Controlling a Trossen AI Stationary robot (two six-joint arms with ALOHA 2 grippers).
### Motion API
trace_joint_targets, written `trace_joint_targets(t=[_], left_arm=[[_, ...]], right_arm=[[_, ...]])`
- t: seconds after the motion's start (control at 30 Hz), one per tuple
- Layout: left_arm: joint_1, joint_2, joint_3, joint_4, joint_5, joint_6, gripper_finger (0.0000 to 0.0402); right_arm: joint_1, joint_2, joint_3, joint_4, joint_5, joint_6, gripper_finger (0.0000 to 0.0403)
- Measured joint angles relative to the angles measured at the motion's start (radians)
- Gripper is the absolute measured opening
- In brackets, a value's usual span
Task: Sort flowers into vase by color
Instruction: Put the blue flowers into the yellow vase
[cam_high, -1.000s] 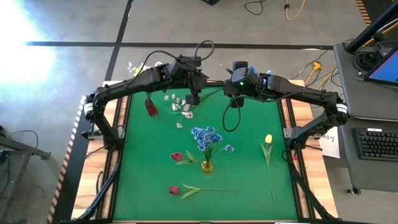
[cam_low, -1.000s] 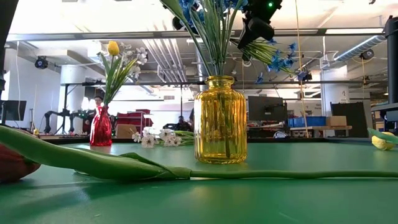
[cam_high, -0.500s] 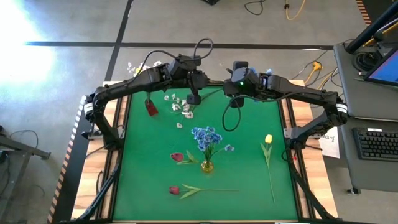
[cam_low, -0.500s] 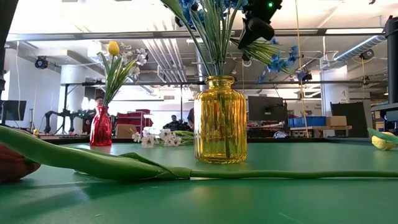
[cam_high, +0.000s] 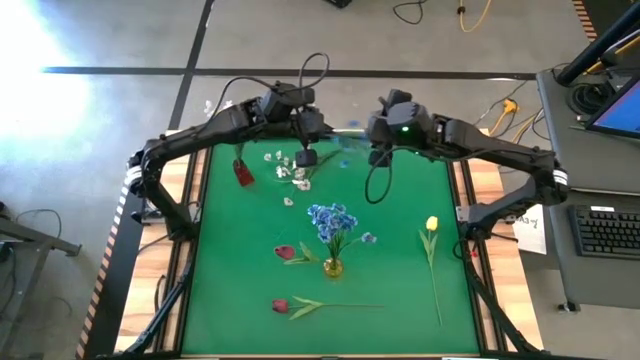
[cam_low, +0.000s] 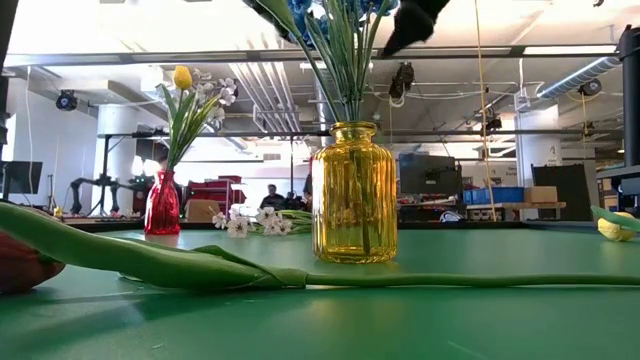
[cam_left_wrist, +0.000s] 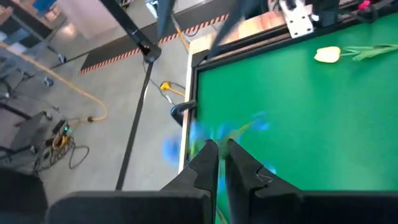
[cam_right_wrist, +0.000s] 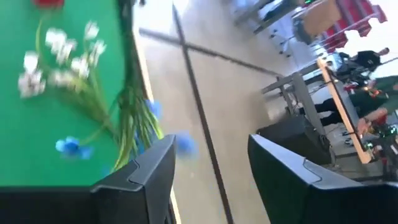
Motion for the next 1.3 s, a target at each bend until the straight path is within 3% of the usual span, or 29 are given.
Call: trace_joint_targets(t=[0.17,0.43,0.63,0.9,0.97,1.13,1.3], left_arm=[[0.001,-0.107,-0.119,0.093,-0.004,-0.024,0.0],[-0.015,-0.287,-0.263,0.152,-0.005,-0.106,0.0],[-0.031,-0.376,-0.324,0.187,-0.005,-0.133,0.0],[-0.076,-0.452,-0.316,0.177,-0.006,-0.17,0.0],[-0.086,-0.469,-0.316,0.178,-0.007,-0.171,0.0],[-0.093,-0.483,-0.316,0.189,-0.006,-0.207,0.0],[-0.108,-0.45,-0.319,0.253,-0.007,-0.239,0.0]], right_arm=[[0.0,-0.075,0.0,0.027,-0.021,0.078,0.0202],[0.0,-0.145,0.0,0.019,-0.145,0.23,0.0199],[0.0,-0.131,-0.007,0.02,-0.158,0.296,0.0199],[0.0,-0.055,-0.009,0.107,-0.168,0.294,0.0199],[-0.001,-0.038,-0.009,0.198,-0.232,0.289,0.0199],[0.001,0.003,-0.009,0.413,-0.528,0.31,0.0201],[0.012,0.092,-0.009,0.527,-0.557,0.318,0.0226]])
